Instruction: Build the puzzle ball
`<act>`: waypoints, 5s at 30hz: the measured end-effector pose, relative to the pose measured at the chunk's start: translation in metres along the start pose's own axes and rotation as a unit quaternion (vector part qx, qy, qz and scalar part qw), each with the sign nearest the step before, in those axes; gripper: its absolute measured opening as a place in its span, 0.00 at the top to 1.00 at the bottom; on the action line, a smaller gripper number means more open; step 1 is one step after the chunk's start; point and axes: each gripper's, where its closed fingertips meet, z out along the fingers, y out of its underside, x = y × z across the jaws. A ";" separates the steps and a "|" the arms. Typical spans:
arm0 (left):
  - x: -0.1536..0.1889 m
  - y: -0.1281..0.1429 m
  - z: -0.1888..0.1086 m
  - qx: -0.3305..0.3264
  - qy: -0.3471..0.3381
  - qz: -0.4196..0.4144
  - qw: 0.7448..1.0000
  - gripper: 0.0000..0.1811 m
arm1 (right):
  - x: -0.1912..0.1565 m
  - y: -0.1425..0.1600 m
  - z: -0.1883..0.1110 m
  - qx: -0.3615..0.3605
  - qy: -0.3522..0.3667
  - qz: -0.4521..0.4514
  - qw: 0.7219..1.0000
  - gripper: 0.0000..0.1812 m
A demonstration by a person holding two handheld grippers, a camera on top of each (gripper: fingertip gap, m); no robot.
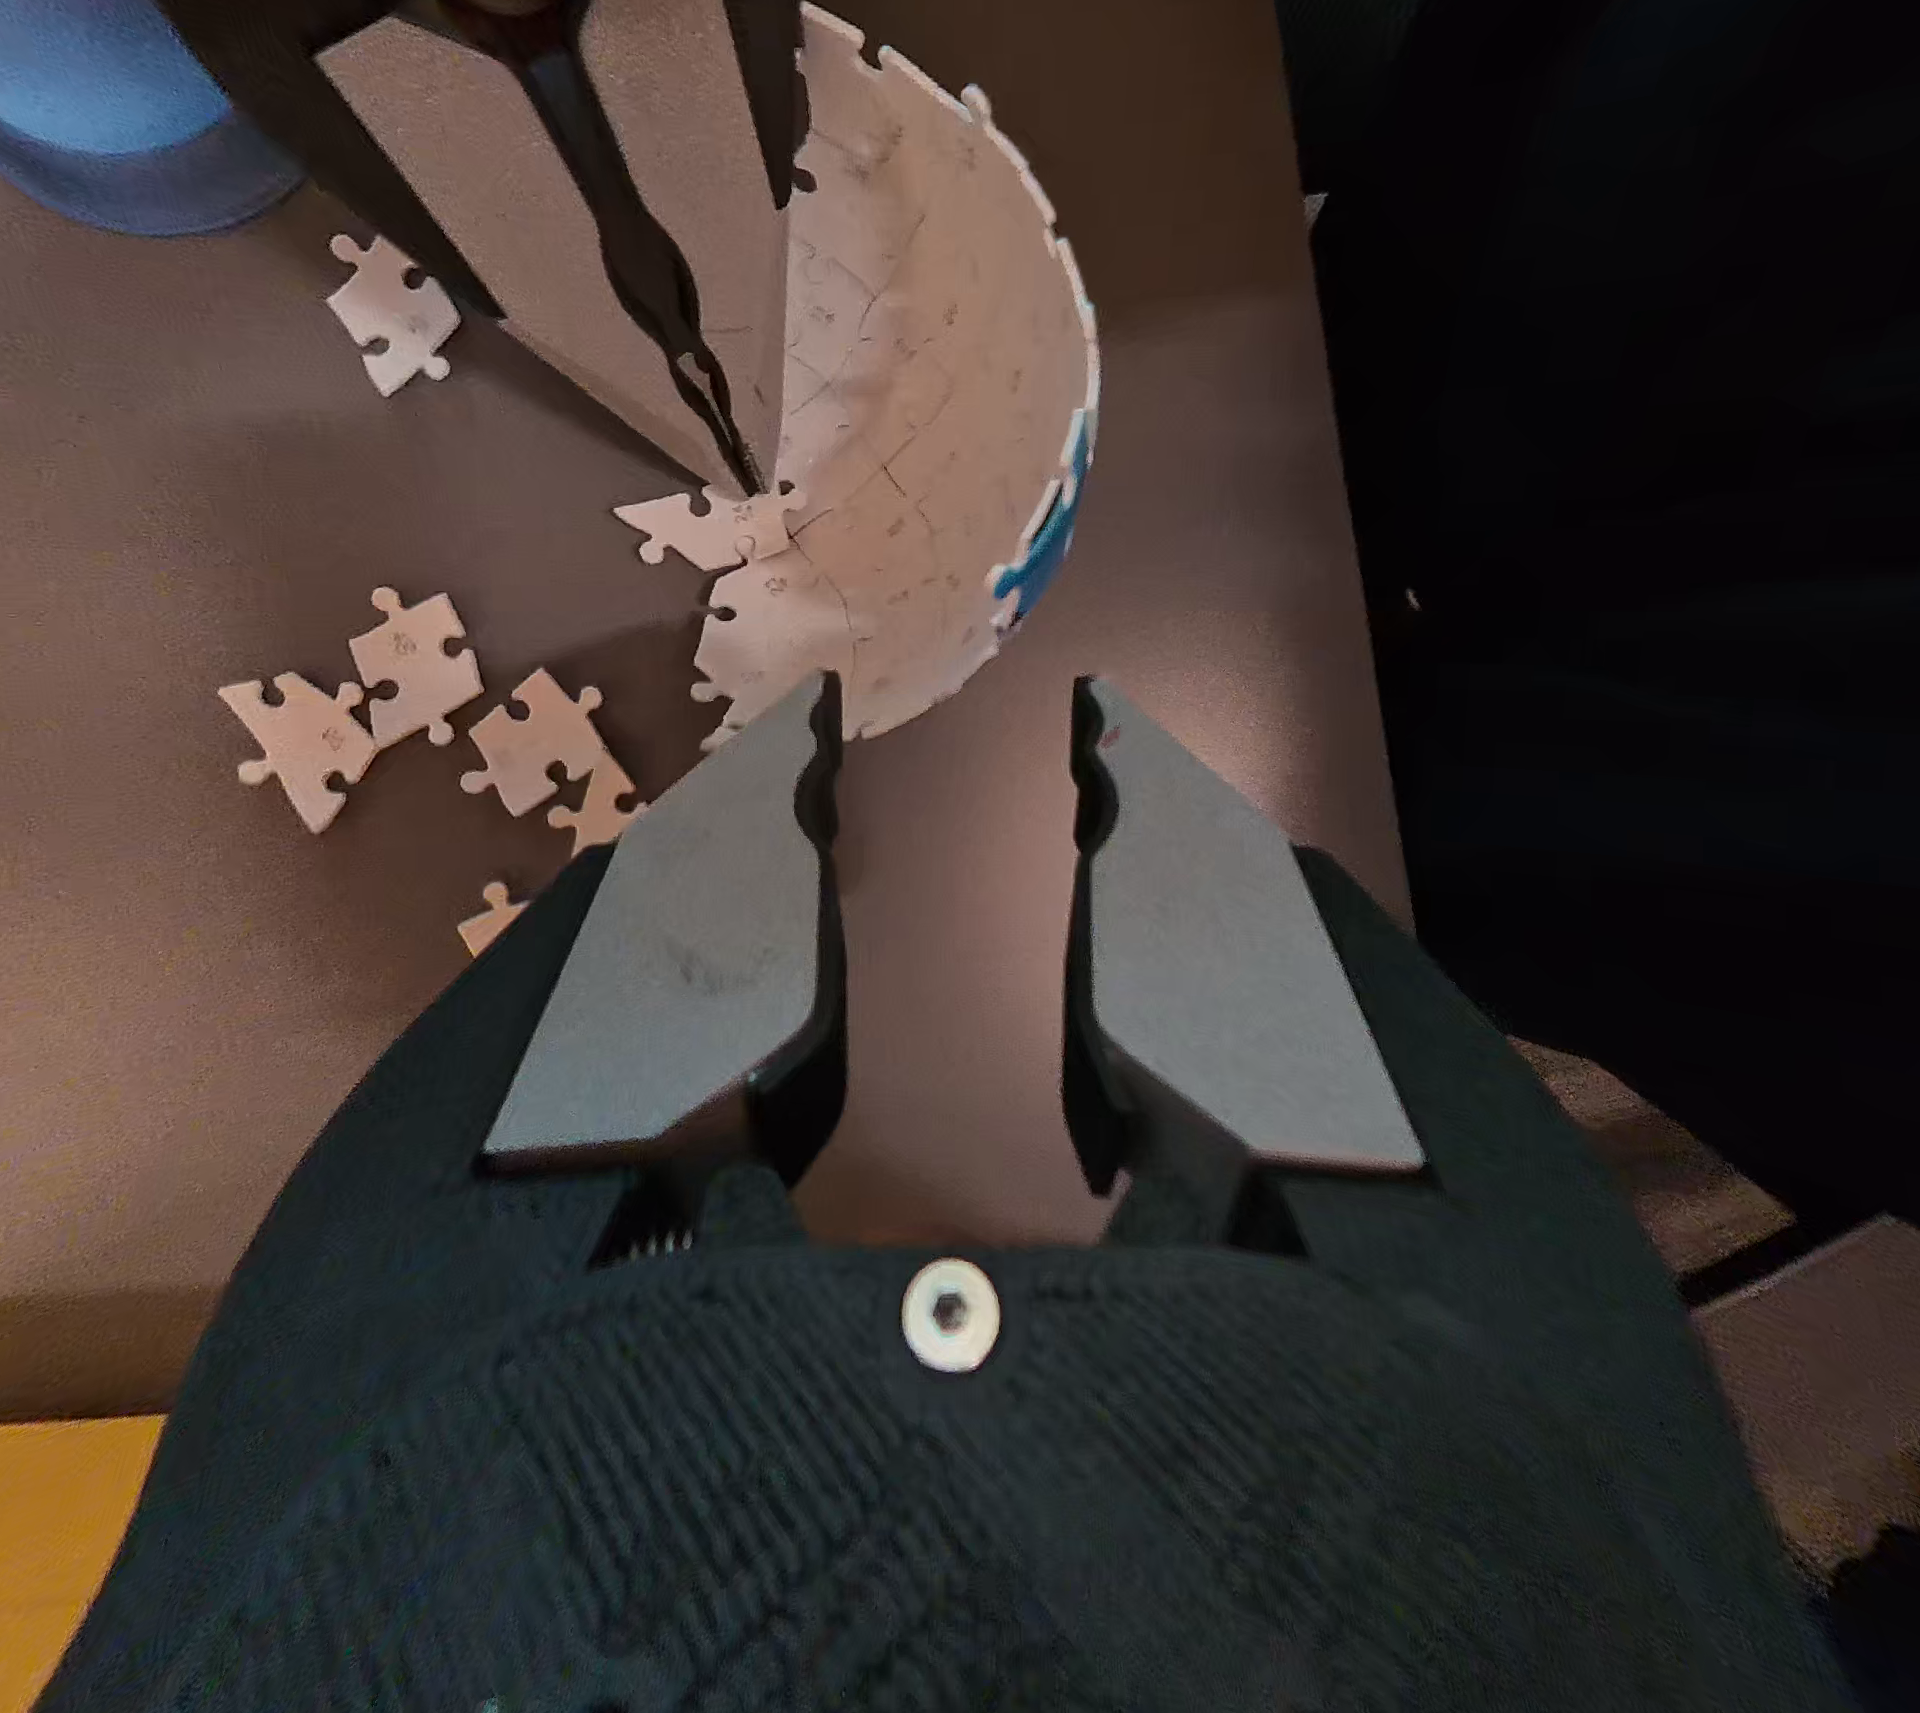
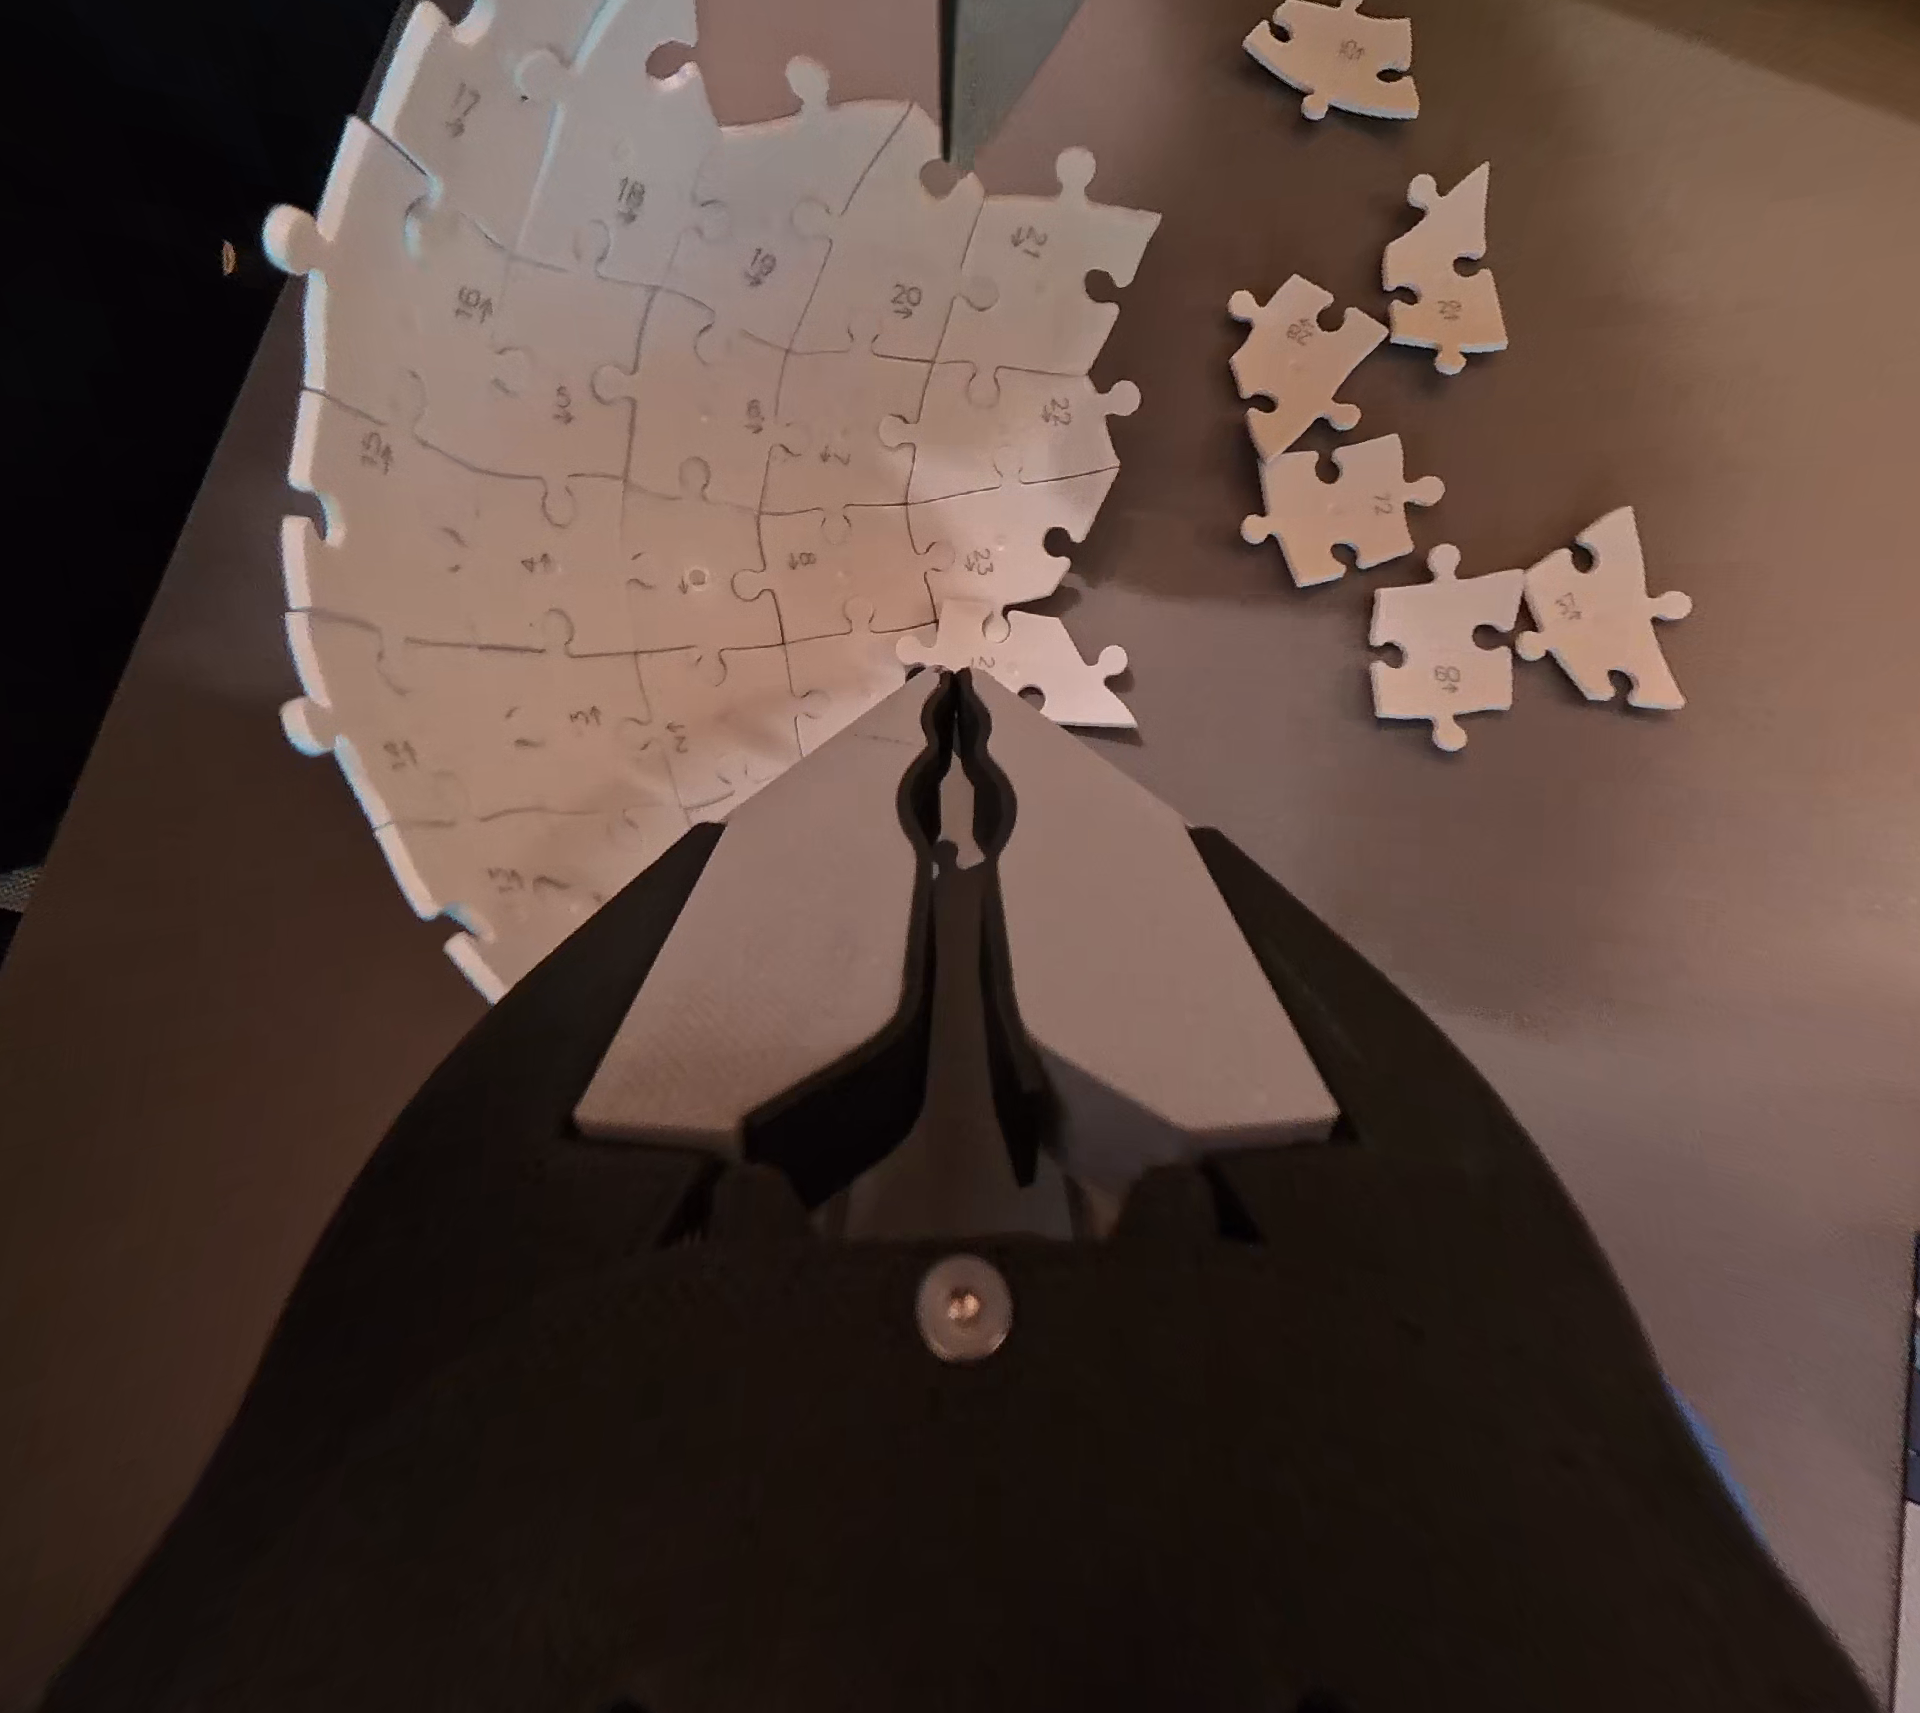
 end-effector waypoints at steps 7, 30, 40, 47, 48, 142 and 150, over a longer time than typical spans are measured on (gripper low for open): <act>-0.001 0.003 0.014 -0.030 -0.005 0.059 0.998 0.79 | -0.001 0.000 0.000 0.004 -0.005 0.003 1.000 1.00; -0.015 0.012 0.012 -0.104 0.103 0.176 0.973 0.94 | -0.001 0.004 -0.003 -0.023 -0.014 -0.117 0.993 1.00; -0.031 0.013 0.011 -0.098 0.109 0.153 0.977 0.92 | 0.001 0.010 -0.008 -0.045 -0.018 -0.171 0.984 1.00; -0.045 0.012 0.011 -0.104 0.094 0.145 0.979 0.91 | 0.003 0.013 -0.012 -0.063 -0.042 -0.182 0.980 1.00; -0.047 0.012 0.010 -0.105 0.090 0.144 0.980 0.90 | 0.002 0.013 -0.011 -0.059 -0.046 -0.180 0.981 1.00; -0.037 0.006 0.030 -0.144 -0.143 0.276 0.940 0.90 | 0.027 0.011 -0.010 -0.056 0.093 0.034 0.994 1.00; -0.037 0.012 0.027 -0.136 -0.057 0.322 0.935 0.99 | 0.027 0.011 -0.013 -0.039 0.078 0.006 0.996 1.00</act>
